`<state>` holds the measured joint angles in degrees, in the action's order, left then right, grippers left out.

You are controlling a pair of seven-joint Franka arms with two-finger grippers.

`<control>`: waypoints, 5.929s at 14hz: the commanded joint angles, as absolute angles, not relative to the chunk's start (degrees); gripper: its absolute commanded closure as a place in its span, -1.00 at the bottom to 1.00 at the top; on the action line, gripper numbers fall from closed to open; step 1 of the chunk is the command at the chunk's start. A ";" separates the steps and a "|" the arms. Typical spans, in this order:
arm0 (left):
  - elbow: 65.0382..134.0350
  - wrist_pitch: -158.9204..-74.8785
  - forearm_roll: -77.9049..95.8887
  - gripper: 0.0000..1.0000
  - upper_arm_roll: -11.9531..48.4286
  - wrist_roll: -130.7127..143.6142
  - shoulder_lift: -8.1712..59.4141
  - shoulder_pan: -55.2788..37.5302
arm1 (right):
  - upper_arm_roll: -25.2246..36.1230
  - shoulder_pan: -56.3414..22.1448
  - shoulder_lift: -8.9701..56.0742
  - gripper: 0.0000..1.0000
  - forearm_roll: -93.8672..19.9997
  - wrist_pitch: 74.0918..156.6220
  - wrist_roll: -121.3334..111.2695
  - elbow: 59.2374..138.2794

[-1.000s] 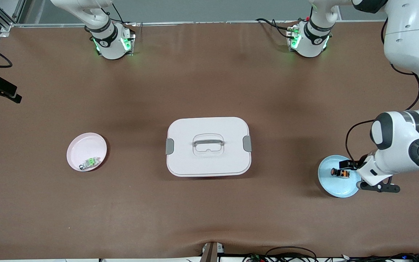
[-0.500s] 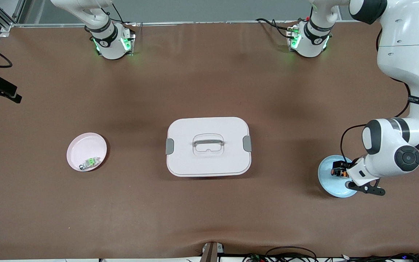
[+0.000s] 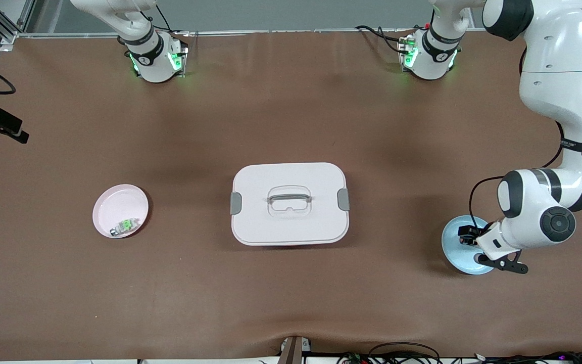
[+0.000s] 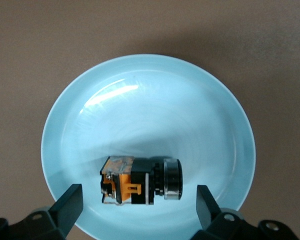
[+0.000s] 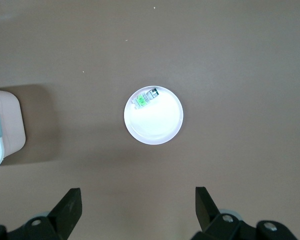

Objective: Transfer orange switch to right arm and place
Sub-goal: 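Lower the left gripper onto the orange switch on the blue plate and grasp it, then lift the orange switch with the left gripper and carry it over the box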

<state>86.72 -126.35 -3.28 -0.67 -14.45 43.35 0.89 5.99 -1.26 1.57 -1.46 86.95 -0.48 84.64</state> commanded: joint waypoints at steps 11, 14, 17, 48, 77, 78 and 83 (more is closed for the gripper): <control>84.02 -128.23 -3.78 -1.00 -0.62 -13.97 46.76 1.23 | 5.71 -0.70 0.44 -1.00 -1.23 87.36 -0.09 85.78; 84.55 -128.15 -3.69 -1.00 -0.53 -14.06 46.32 1.32 | 5.71 -0.70 0.44 -1.00 -1.14 87.28 -0.18 85.78; 85.07 -128.14 -3.78 -1.00 -0.44 -14.50 46.23 1.41 | 5.71 -0.79 0.44 -1.00 -1.23 87.19 -0.09 85.78; 85.43 -103.65 -1.06 0.65 -0.26 -4.84 30.43 2.81 | 5.71 -0.70 0.44 -1.00 -1.23 87.28 -0.09 85.78; 84.11 -109.49 36.66 0.64 14.77 81.26 14.33 -2.79 | 5.63 0.44 0.97 -1.00 -1.23 87.72 -0.09 84.20; 84.11 -110.47 35.95 0.64 14.77 84.43 14.50 -4.47 | 5.62 0.44 0.71 -1.00 -1.14 87.54 0.09 84.11; 83.94 -111.18 35.77 0.64 14.77 100.08 14.77 -12.38 | 5.89 0.62 0.61 -1.00 -1.41 86.22 -0.17 83.67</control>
